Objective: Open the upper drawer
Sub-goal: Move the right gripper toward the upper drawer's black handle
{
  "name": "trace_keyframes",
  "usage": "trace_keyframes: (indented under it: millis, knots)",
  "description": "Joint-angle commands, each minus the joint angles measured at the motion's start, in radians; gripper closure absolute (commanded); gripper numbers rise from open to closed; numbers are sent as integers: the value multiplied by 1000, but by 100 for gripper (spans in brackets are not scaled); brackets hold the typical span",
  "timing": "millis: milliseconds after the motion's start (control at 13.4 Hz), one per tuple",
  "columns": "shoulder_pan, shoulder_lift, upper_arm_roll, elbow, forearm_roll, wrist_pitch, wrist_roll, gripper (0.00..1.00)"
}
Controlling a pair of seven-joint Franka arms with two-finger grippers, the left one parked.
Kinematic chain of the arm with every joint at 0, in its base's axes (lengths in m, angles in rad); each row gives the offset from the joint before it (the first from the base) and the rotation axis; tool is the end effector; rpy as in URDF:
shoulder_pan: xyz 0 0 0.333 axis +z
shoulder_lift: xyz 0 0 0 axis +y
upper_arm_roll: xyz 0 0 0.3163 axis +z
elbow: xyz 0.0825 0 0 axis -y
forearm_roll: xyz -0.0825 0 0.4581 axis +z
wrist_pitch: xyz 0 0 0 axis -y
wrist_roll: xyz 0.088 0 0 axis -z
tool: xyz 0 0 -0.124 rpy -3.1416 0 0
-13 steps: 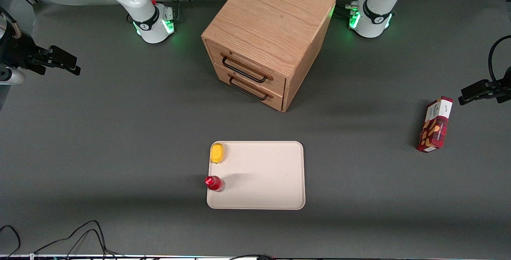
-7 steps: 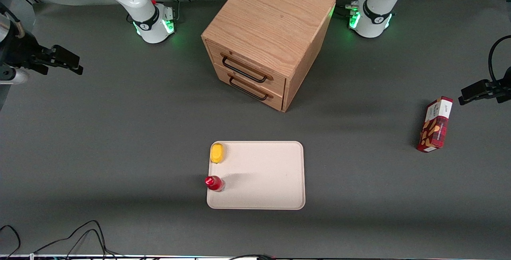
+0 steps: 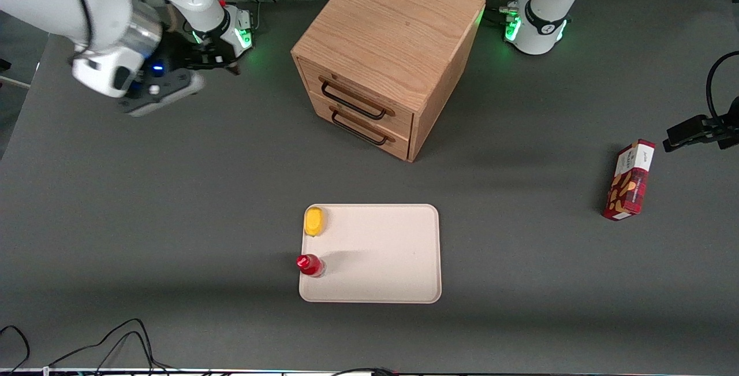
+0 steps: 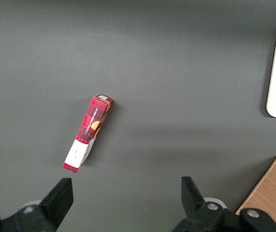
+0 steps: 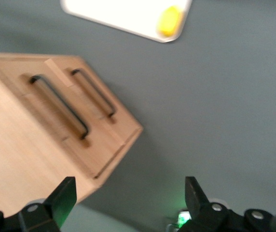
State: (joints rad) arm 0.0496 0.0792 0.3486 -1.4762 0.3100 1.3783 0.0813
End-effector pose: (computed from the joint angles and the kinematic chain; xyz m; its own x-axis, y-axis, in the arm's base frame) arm 0.5651 0.2749 0.6044 0.9112 0.3669 -0.1871 0.2977 -0.9007 -0.3165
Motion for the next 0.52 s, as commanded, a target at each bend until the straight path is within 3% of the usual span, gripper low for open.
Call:
trace_keyframes:
  millis: [0, 298, 447]
  knots:
    - [-2, 108, 21, 34, 131, 11, -223, 0]
    - [25, 288, 125, 34, 121, 111, -371, 0]
    - [32, 355, 191, 25, 66, 175, -420, 0]
